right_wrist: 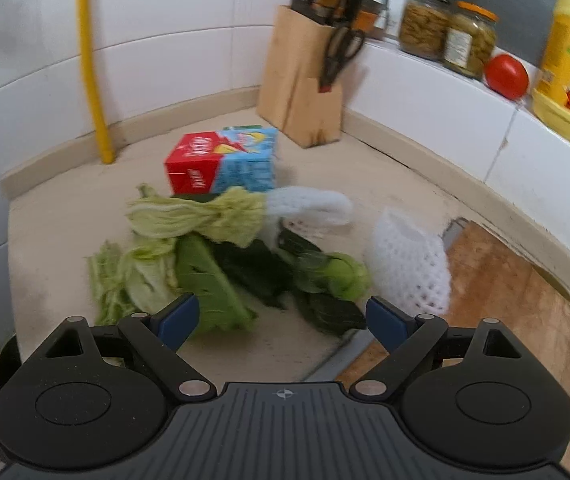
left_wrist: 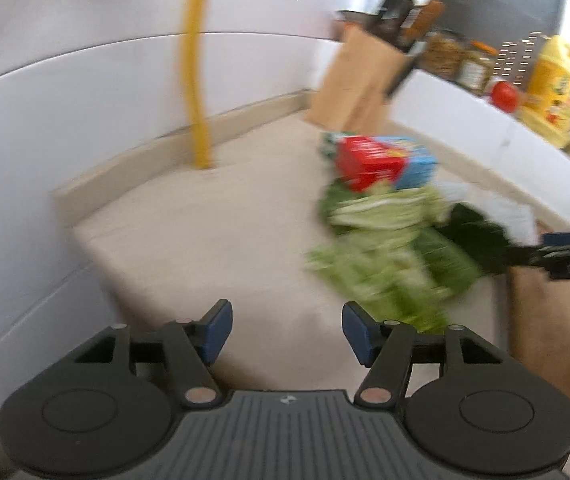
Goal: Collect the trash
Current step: 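Raise both tools from the bin back toward the vegetables on the counter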
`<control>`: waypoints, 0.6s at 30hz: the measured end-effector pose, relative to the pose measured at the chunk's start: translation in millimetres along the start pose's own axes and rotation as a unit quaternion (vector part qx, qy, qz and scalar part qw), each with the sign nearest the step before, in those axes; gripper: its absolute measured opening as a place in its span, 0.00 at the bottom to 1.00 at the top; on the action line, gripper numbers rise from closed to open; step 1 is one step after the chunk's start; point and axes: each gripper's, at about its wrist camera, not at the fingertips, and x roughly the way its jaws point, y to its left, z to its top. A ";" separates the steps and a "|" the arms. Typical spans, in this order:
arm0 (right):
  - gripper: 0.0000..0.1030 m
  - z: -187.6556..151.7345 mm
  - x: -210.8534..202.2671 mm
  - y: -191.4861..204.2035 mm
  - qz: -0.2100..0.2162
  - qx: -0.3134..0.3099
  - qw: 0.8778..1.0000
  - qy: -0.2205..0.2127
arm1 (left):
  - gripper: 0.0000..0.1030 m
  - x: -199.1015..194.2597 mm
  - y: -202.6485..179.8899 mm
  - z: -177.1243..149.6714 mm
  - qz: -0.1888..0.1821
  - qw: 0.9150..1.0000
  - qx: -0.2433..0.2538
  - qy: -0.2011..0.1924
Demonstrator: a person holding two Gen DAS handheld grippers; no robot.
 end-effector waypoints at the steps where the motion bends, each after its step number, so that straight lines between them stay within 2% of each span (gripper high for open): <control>1: 0.91 -1.2 1.4 -4.0 0.000 0.002 1.000 -0.001 | 0.54 4.7 -7.7 4.4 -0.015 1.000 0.000 0.004; 4: 0.91 -4.0 6.4 -14.4 -0.001 0.012 1.000 0.000 | 0.54 24.4 -29.3 16.1 -0.053 0.998 -0.005 0.019; 6: 0.91 -5.7 10.5 -21.9 0.003 0.022 1.000 0.001 | 0.54 37.2 -43.8 21.5 -0.061 0.998 -0.002 0.029; 8: 0.91 -6.9 14.3 -28.8 0.004 0.031 1.000 0.002 | 0.54 45.6 -57.5 20.3 -0.062 0.997 0.003 0.036; 13: 0.91 -8.1 20.9 -40.2 0.019 0.045 0.999 0.000 | 0.51 71.8 -68.3 16.9 -0.035 0.997 -0.016 0.068; 16: 0.91 -7.7 24.4 -41.9 0.029 0.047 0.998 0.000 | 0.30 77.9 -69.7 9.7 -0.012 0.997 -0.003 0.078; 18: 0.91 -8.2 26.0 -40.4 0.036 0.048 0.998 -0.001 | 0.22 80.8 -71.1 6.1 -0.008 0.996 0.001 0.087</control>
